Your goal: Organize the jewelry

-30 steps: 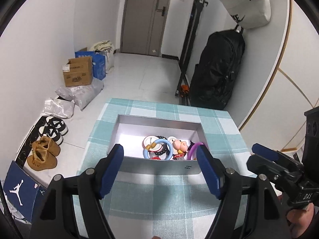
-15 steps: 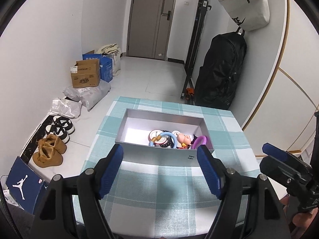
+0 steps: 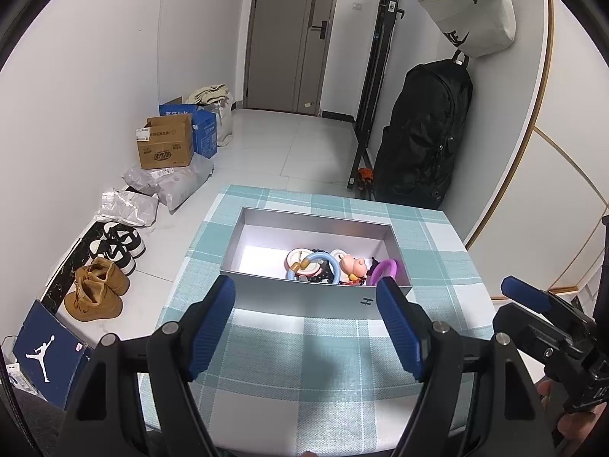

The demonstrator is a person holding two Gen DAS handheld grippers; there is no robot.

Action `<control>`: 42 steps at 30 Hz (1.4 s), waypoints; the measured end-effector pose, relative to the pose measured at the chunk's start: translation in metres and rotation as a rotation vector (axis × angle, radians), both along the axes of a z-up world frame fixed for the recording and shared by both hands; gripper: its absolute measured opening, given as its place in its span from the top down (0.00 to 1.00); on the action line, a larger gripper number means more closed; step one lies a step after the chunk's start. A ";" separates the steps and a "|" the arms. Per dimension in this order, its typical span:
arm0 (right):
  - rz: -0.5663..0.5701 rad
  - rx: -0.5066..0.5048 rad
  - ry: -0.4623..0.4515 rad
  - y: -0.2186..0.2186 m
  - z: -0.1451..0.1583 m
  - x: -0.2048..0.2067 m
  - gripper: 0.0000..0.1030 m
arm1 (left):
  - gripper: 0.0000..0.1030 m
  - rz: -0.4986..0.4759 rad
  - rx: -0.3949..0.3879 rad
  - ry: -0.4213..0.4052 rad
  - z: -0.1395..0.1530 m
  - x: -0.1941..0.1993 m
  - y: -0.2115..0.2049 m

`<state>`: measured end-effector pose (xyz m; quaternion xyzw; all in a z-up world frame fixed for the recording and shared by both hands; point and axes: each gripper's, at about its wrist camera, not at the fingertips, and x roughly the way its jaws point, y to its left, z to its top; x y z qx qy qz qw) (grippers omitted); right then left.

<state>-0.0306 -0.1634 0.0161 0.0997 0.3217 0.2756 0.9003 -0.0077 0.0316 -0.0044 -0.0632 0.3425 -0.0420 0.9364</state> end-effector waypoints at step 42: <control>-0.025 -0.015 0.031 -0.003 -0.006 0.005 0.00 | 0.29 -0.006 -0.009 -0.001 0.004 -0.001 -0.005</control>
